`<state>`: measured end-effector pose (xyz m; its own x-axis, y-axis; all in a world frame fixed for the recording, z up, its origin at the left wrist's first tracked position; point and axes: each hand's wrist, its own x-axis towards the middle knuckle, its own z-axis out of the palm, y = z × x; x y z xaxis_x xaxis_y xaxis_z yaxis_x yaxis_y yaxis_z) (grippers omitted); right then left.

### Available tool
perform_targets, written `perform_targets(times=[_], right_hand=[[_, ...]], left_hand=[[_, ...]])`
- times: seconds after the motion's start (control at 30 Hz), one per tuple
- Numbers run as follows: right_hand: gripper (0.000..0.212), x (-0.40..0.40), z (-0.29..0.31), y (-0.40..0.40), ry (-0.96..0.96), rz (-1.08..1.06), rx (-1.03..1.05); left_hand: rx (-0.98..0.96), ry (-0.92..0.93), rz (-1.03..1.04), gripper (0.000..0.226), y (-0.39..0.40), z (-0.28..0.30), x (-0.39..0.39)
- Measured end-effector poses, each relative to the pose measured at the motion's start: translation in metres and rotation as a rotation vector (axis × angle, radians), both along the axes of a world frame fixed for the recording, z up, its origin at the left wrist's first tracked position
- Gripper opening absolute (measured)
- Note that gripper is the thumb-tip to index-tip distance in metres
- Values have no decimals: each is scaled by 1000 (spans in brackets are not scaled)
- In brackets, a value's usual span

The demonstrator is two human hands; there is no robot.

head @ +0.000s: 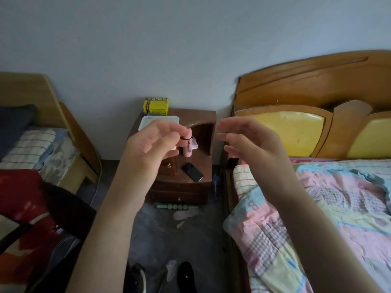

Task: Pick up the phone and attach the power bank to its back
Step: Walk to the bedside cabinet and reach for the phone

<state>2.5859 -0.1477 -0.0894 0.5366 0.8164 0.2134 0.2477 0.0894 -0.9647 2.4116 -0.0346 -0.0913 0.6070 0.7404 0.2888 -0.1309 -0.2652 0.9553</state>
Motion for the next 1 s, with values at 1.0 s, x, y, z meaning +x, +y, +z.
perform_targets(times=[1.0], right_hand=[[27,156,-313,249,4,69,-661]], left_hand=[[-264,298,308,22,190,-152,99]])
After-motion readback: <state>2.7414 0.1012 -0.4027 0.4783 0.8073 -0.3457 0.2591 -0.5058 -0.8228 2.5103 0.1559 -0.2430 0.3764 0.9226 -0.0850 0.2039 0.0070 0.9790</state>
